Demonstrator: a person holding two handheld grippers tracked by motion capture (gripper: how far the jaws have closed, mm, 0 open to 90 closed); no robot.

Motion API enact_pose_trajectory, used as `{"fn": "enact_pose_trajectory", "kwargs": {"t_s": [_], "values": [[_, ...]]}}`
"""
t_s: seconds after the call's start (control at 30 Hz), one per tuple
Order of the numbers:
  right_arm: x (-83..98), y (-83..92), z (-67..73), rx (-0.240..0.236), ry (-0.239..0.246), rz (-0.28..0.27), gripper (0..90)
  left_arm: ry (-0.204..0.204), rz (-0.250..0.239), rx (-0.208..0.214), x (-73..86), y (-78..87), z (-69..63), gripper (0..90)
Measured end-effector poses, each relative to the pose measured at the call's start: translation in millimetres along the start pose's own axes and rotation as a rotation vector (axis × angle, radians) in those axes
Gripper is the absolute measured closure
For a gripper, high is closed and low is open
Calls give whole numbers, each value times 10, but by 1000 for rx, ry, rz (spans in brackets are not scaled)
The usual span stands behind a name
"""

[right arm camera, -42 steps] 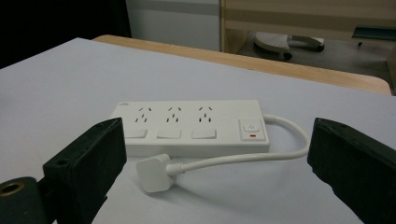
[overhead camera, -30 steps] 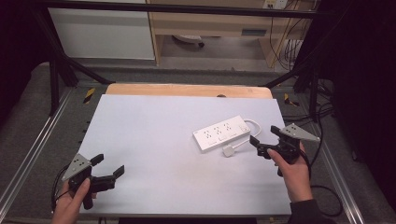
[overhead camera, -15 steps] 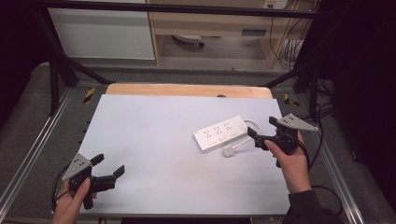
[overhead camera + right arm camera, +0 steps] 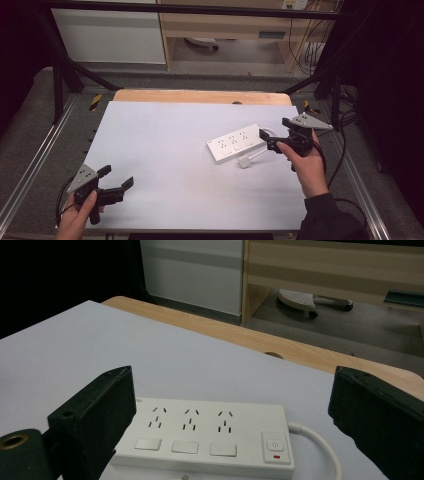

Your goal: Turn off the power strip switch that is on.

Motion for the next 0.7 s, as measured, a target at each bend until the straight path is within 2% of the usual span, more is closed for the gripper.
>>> {"fn": "enact_pose_trajectory", "kwargs": {"t_s": [0.37, 0.7], "values": [[-46, -102, -14, -4, -6, 21, 84, 9, 1, 1, 6, -3, 4, 47], [-50, -196, 21, -1, -1, 30, 200, 10, 1, 3, 8, -2, 6, 48]]}}
Point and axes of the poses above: each handheld gripper's, and its own axes: y roughly backward along the jaws, x roughly out of its underside, z roughly to its left, the point moved 8 cm from there along -y, roughly forward along the jaws, and after that the axes turned 2 degrees about x, right-handed, at the moved point
